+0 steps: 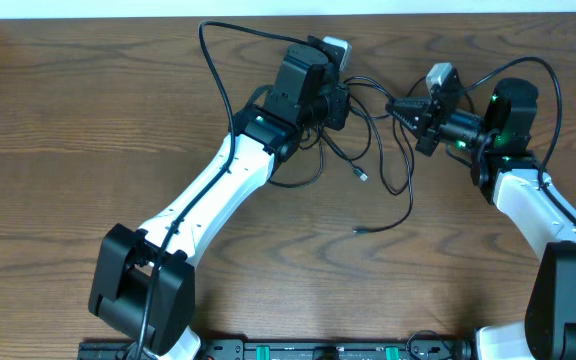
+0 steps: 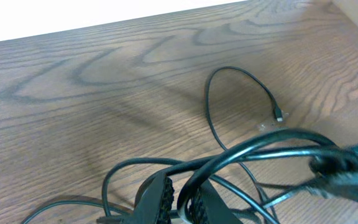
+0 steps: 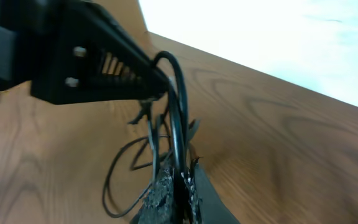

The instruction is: Untangle cables

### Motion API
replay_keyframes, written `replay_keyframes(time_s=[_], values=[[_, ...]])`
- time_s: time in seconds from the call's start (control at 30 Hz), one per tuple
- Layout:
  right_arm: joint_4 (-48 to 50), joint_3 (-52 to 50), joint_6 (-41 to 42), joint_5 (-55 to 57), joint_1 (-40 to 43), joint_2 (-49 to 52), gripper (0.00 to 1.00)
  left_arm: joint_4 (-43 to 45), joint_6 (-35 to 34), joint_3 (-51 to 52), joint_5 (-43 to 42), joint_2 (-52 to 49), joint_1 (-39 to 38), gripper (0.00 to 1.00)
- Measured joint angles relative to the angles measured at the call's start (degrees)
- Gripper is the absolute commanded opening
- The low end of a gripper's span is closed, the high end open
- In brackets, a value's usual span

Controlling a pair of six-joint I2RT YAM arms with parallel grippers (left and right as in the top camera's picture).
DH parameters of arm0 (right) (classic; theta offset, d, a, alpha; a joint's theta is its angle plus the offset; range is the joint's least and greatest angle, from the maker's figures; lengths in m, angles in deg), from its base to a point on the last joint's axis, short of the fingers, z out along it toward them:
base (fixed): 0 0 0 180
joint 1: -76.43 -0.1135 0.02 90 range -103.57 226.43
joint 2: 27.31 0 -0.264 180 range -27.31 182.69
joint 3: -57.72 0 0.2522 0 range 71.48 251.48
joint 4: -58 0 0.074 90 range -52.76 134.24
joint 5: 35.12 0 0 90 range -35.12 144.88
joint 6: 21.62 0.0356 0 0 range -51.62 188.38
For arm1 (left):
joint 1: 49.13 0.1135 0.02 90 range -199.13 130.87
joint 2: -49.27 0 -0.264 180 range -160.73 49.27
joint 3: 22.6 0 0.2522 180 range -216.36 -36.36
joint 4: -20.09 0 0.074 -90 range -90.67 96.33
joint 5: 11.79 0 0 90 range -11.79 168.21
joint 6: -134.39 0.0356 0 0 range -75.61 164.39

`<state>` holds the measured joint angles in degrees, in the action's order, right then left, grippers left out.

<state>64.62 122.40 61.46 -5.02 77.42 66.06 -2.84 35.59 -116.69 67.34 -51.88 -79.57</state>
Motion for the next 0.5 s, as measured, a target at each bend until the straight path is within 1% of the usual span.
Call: replay_keyframes(time_s=[0.17, 0.2, 0.23, 0.27, 0.3, 0.37, 0.4, 0.43, 0.5], values=[[0.0, 0.0, 0.0, -3.2, 0.0, 0.0, 0.01, 0.0, 0.0, 0.0, 0.8, 0.0, 0.0, 0.12], [0.0, 0.0, 0.0, -3.8, 0.0, 0.0, 0.01, 0.0, 0.0, 0.0, 0.8, 0.0, 0.0, 0.14], [0.0, 0.0, 0.0, -4.3, 0.0, 0.0, 0.01, 0.1, 0.0, 0.0, 0.8, 0.0, 0.0, 0.17], [0.0, 0.0, 0.0, -4.9, 0.0, 0.0, 0.01, 0.3, 0.1, 0.0, 1.0, 0.0, 0.0, 0.25], [0.0, 0.0, 0.0, -5.5, 0.0, 0.0, 0.01, 0.4, 0.0, 0.0, 1.0, 0.0, 0.0, 0.29], [0.0, 0.0, 0.2, -6.6, -0.1, 0.0, 0.01, 0.8, 0.0, 0.0, 1.4, 0.0, 0.0, 0.32], [0.0, 0.0, 0.5, -6.9, -0.3, 0.0, 0.01, 0.9, 0.0, 0.0, 1.6, 0.0, 0.0, 0.38], [0.0, 0.0, 0.6, -7.2, -0.4, 0.0, 0.01, 1.2, 0.3, 0.0, 1.8, 0.0, 0.0, 0.41], [0.0, 0.0, 0.9, -7.6, -0.9, 0.0, 0.01, 1.8, 0.0, 0.0, 2.0, 0.0, 0.0, 0.42]])
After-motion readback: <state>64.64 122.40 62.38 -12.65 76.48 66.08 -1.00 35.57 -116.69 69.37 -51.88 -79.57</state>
